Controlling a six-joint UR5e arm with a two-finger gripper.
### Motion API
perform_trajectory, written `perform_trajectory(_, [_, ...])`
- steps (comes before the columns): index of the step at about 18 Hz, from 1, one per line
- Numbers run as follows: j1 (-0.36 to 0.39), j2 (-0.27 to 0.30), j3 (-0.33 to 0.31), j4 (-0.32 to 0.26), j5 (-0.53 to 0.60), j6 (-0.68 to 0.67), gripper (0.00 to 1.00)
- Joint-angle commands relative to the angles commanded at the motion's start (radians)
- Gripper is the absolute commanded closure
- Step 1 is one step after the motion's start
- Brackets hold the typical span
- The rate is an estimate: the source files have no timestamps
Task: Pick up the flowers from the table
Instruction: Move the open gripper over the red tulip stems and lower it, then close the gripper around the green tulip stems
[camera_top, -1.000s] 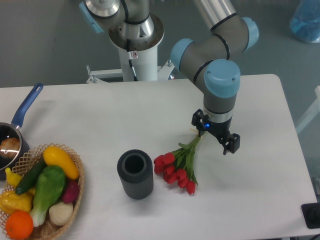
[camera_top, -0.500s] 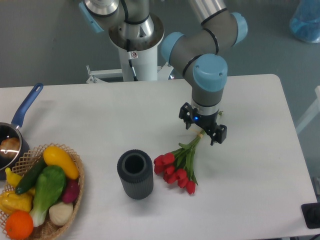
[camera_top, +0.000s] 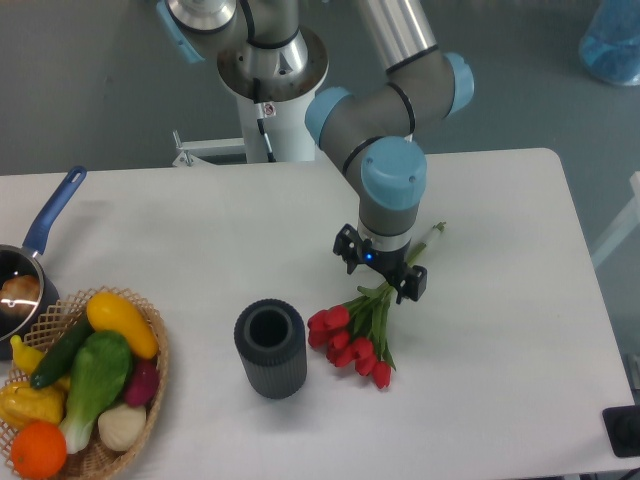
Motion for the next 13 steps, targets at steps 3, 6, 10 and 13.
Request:
perform_trajectory(3, [-0.003, -0.017, 0.003, 0.003, 0.0, 0.0, 0.0])
perform_trajectory(6, [-0.015, -0.037, 0.012, 0.006, -0.002, -0.002, 0.0])
perform_trajectory(10, [-0.023, -0.045, 0.012, 0.014, -0.002, -0.005, 0.45])
perform_trajectory(13, [-0.028, -0.046, 0.012, 0.017, 0.002, -0.026, 0.99])
